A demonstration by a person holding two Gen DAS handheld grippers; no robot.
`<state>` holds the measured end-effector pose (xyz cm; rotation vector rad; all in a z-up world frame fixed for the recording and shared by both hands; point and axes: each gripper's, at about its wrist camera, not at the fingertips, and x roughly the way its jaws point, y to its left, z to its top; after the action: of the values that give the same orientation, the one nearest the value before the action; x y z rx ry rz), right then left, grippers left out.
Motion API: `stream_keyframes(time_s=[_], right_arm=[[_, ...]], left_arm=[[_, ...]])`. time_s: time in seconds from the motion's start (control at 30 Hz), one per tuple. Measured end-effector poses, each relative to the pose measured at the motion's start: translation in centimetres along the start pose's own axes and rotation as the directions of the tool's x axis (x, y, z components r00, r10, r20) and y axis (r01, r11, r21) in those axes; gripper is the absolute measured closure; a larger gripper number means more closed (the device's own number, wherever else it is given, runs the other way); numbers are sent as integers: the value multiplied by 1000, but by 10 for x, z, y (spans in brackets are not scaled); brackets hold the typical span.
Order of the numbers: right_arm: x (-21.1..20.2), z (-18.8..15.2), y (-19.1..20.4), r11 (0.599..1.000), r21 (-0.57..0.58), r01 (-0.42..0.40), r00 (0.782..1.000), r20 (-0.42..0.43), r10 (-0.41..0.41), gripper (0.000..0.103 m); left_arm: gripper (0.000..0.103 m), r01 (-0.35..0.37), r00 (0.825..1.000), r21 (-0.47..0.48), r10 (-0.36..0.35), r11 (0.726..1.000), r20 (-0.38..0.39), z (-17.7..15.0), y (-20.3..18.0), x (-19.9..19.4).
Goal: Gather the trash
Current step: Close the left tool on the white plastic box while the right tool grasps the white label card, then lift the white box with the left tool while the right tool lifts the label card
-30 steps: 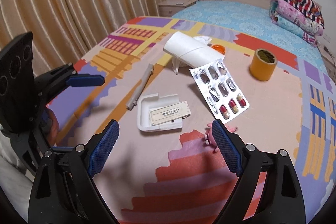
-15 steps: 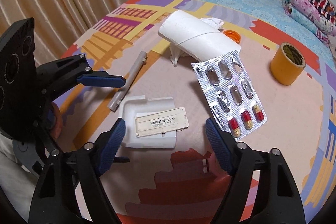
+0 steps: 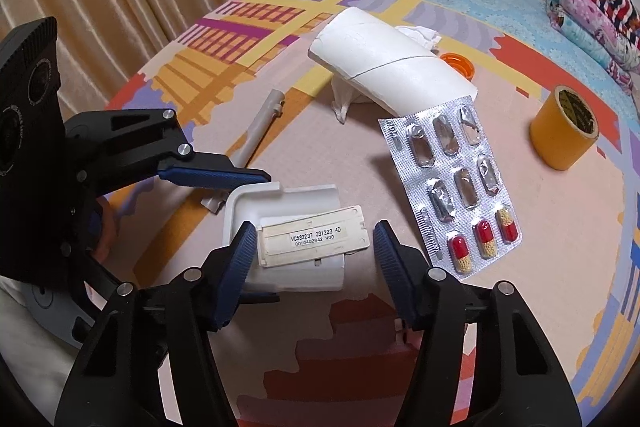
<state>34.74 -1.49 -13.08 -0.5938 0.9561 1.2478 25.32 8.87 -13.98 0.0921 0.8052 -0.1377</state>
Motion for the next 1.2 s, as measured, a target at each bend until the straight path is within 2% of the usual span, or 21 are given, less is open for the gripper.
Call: stream_keyframes(time_s=[0.1,0.13,0.17,0.23,0.4,0.43,0.47,0.93,1.0,1.03,1.07,1.2], right_arm=[[1,1,1,1000,0,-9,1000,-1,9,51],[1,1,-1,1000,4,1,1000,-2,-1,65],[0,1,-4,1000,13,17,1000,1,-17,73],[-1,0,-10,999,43,-8,1000,8,8,79],[-4,-2,-11,998,62,-8,1000,23,6,82],[-5,-2,-10,998,62,-4,1000,24,2,90],[-5,-2,-10,998,63,8,1000,25,-10,102],[-18,-9,-13,992,124,23,996,79,-33,101],[-18,-10,-8,991,137,7,996,87,-19,87],[-19,-11,-7,990,143,6,996,89,-19,55],[-20,-13,-5,988,153,17,995,93,-32,47],[-20,-19,4,986,163,34,995,89,-49,47]], left_arm=[[48,0,1000,-6,0,1000,1,0,1,0],[48,-2,1000,-7,2,1000,4,-1,1,-1],[48,-5,1000,-8,5,1000,6,-1,1,-2],[48,-4,1000,-8,4,1000,9,-2,1,-5],[48,-8,1000,3,8,1000,11,-6,-4,-12],[48,-7,1000,2,7,1000,12,-7,-4,-14],[48,-9,1000,2,9,1000,16,-8,-5,-17],[49,-19,999,-8,19,1000,30,-25,-10,-50],[49,-22,999,-15,23,1000,27,-28,-10,-51],[49,-23,999,-18,23,1000,24,-29,-10,-51],[49,-23,999,-19,23,1000,23,-30,-10,-52],[49,-14,999,-27,15,1000,31,-35,-11,-59]])
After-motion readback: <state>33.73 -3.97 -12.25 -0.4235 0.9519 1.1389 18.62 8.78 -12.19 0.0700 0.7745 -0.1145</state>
